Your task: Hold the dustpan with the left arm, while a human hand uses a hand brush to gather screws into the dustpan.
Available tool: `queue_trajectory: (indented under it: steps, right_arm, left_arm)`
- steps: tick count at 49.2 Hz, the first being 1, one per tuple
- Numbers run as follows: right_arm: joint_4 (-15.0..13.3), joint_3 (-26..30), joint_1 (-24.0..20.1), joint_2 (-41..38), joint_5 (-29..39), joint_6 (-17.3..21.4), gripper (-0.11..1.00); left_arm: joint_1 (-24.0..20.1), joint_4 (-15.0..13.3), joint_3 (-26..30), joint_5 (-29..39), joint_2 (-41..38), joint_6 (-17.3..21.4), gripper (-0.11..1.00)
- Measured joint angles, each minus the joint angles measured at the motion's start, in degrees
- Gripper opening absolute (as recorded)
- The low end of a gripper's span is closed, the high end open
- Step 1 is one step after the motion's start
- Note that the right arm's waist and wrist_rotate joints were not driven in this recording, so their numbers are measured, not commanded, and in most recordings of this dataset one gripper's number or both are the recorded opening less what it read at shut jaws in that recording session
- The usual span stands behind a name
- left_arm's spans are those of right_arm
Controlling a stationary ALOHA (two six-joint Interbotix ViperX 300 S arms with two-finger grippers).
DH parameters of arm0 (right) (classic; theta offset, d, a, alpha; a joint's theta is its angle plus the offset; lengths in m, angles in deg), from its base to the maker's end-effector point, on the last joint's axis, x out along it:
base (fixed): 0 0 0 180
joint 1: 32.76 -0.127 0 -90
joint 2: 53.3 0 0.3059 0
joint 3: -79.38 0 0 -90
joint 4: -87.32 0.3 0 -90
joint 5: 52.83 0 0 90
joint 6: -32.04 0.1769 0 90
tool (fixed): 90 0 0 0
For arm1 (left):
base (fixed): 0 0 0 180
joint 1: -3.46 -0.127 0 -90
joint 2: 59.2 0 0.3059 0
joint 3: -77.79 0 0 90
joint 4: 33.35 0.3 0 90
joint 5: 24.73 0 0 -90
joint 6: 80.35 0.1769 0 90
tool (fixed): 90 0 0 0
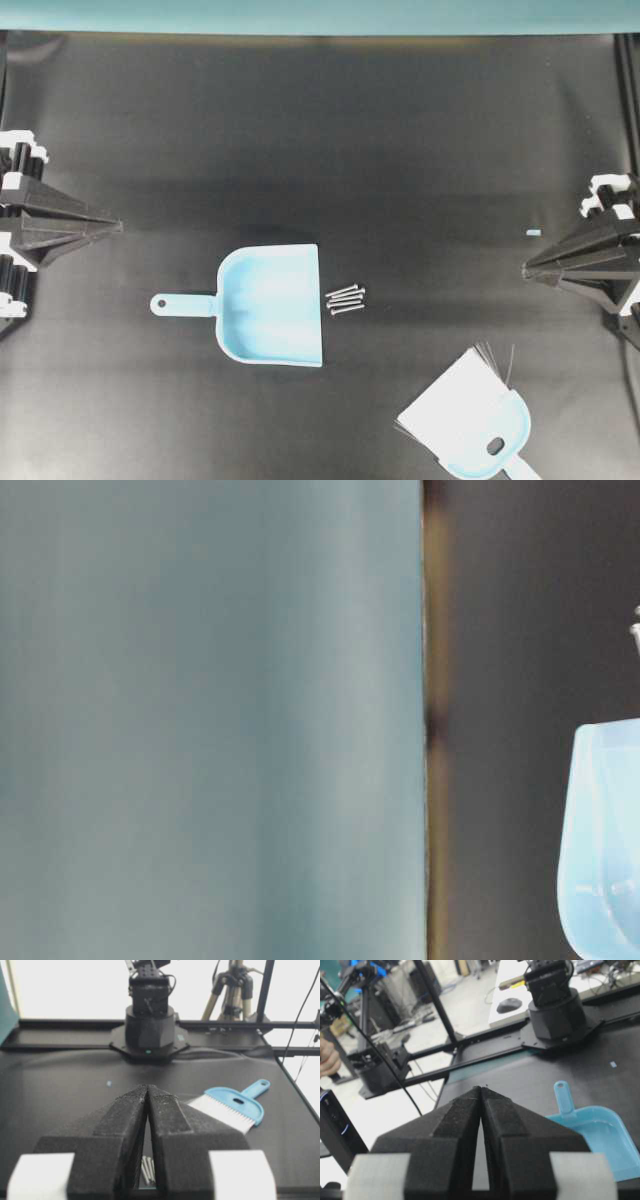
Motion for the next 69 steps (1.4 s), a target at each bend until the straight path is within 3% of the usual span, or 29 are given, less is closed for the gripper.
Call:
queue_trajectory:
  steps: [3,12,34,38,46,51,69]
  right_arm:
    - [-0.09,0.0,0.0,0.09,0.09,-0.09,0.01]
    - [-0.09,0.0,0.0,3.78,8.79,-0.09,0.0]
    - [-0.09,-2.99,0.0,14.59,28.21,-0.09,0.0]
    - [-0.09,-4.04,0.0,15.82,29.36,-0.09,0.0]
    - [0.0,-6.59,0.0,17.67,28.3,0.0,0.0]
    - [0.0,-8.88,0.0,18.46,28.39,0.0,0.0]
    - [0.0,-12.04,0.0,22.59,31.29,0.0,0.0]
  left_arm:
    - [0.35,0.26,0.09,0.53,-0.09,0.18,0.02]
    - [3.52,2.2,0.97,13.27,-4.92,0.09,0.0]
    - [2.37,2.29,2.55,20.39,-17.58,-0.44,0.02]
    - [1.85,2.29,2.72,20.39,-19.78,-0.53,0.16]
    - [1.49,2.2,3.34,20.39,-25.31,-2.9,0.66]
    - [1.76,2.29,3.87,19.78,-28.65,-3.43,0.87]
    - [1.93,2.2,7.47,17.31,-38.67,-4.92,0.89]
